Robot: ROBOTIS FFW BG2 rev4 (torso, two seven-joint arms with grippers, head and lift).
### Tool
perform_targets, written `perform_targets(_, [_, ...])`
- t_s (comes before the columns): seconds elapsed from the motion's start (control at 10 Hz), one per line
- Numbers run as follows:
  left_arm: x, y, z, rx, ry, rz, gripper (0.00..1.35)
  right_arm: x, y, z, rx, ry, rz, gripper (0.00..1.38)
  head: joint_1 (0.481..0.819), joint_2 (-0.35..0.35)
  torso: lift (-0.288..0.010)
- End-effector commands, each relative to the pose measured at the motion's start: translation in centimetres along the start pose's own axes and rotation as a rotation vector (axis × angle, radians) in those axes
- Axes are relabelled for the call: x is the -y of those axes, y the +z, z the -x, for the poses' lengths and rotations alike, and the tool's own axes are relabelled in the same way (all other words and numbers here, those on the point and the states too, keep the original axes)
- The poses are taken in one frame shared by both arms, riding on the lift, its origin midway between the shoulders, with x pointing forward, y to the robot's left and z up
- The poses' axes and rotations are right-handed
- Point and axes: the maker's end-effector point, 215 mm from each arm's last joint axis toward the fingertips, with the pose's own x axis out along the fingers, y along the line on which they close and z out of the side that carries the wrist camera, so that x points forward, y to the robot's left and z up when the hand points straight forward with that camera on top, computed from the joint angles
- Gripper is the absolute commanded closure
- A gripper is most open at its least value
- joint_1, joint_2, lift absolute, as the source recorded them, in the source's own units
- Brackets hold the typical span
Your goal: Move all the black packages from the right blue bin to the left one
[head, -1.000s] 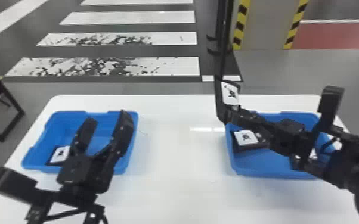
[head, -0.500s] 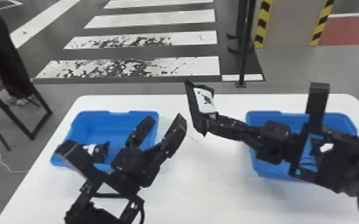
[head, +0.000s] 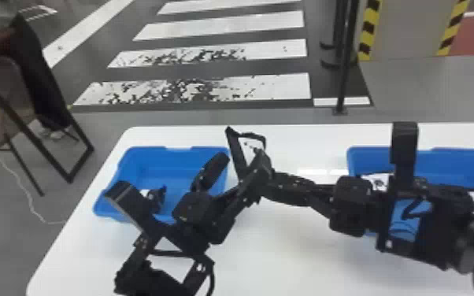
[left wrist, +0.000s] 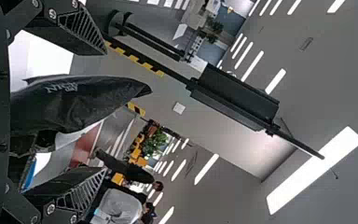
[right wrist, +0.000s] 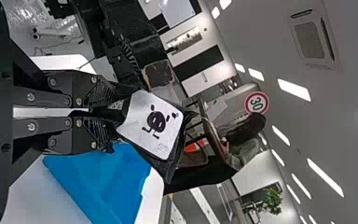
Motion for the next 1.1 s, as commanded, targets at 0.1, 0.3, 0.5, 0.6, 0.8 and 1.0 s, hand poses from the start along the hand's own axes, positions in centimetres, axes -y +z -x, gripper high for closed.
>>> perform_targets(0.1, [-0.1, -0.8, 0.1, -0.025, -0.001, 0.018, 0.22, -0.6, -0.4, -0.7, -0.014, 0.020, 0.000, 1.09, 0.695, 0.232, -0.140])
perform_targets(0.3, [-0.6, -0.6, 0.1, -0.040, 0.011, -0.035, 1.06, -0.3, -0.5, -0.7, -0.017, 0.016, -0.001, 1.09, 0.695, 0.237, -0.140])
perform_targets(0.5, [-0.7, 0.8, 0.2, -0.024, 0.021, -0.121, 1.21, 0.0, -0.1, -0.7, -0.008, 0.013, 0.009, 1.09, 0.695, 0.240, -0.140])
perform_targets(0.6, [-0.8, 1.0, 0.3, -0.017, 0.023, -0.135, 1.21, 0.4, 0.2, -0.8, -0.004, 0.006, 0.014, 1.09, 0.695, 0.247, -0.140])
perform_targets(0.8, [-0.7, 1.7, 0.3, 0.005, 0.022, -0.147, 1.21, 1.9, 1.4, -0.9, 0.024, -0.013, 0.033, 1.08, 0.695, 0.248, -0.140])
perform_targets(1.0, [-2.0, 2.4, 0.6, 0.016, 0.059, -0.160, 1.21, 3.1, 2.3, -0.8, 0.067, -0.021, 0.021, 0.77, 0.695, 0.241, -0.140])
